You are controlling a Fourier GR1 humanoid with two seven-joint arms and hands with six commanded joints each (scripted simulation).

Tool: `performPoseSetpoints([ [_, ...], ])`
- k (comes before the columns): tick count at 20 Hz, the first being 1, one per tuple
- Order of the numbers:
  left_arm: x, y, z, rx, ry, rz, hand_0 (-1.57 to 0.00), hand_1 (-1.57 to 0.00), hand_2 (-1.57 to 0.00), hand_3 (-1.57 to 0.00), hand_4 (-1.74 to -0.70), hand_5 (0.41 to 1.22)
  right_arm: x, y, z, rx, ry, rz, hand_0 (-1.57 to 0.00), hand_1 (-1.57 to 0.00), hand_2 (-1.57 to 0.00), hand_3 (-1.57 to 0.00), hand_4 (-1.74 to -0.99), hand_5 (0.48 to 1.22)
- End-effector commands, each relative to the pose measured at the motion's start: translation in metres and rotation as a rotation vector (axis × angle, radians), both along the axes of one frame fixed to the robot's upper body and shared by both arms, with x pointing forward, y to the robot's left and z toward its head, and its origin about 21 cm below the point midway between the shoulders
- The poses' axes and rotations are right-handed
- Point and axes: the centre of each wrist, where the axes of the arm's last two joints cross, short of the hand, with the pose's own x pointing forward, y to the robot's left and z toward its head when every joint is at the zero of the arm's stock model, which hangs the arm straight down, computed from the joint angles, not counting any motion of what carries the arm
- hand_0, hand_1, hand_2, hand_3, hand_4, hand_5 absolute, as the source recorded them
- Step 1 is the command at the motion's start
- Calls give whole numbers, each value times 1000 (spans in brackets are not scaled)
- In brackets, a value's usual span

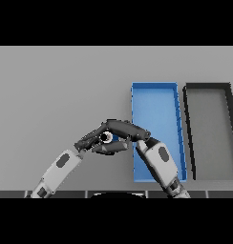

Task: Pick up the blue pipe and place it into the blue bin.

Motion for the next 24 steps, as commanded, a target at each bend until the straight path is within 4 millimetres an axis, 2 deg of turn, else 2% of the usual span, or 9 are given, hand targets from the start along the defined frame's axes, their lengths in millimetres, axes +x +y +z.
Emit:
performPoseSetpoints([
  [1,-1,5,3,7,8,6,-21,-17,-17,-7,-873,612,2,-2,2,14,1,-5,-1571,-1571,-1571,-1570,-1491,1220],
  [2,-2,-1,3,11,12,9,-17,-13,-14,-5,-880,605,0,-2,3,38,33,-1,-1571,-1571,-1571,-1571,-1492,1220],
  [4,-3,3,0,27,7,14,-10,-8,-8,-3,-878,572,4,2,9,92,145,36,-1571,-1571,-1571,-1571,-1492,1221],
  [8,-4,2,3,28,11,14,-4,-3,-3,-1,-868,529,10,-2,33,155,267,63,-1571,-1571,-1571,-1571,-1494,1221],
  [12,-4,1,3,37,17,7,-1,-1,-1,0,-864,503,19,-4,81,184,222,33,-1571,-1571,-1571,-1571,-1493,1221],
  [15,-4,4,2,40,12,3,0,0,0,1,-867,486,27,-11,122,232,93,42,-1571,-1571,-1571,-1571,-1495,1221],
  [19,-8,1,5,38,12,0,1,1,1,1,-860,484,50,-31,153,309,57,-126,-1571,-1571,-1571,-1571,-1497,1221],
  [21,-7,6,0,60,23,19,1,1,1,1,-850,484,66,-46,154,294,47,-246,-1571,-1571,-1571,-1571,-1498,1221],
  [24,-7,6,6,49,3,27,1,1,1,1,-835,474,93,-78,138,268,94,-421,-1571,-1571,-1571,-1571,-1498,1221],
])
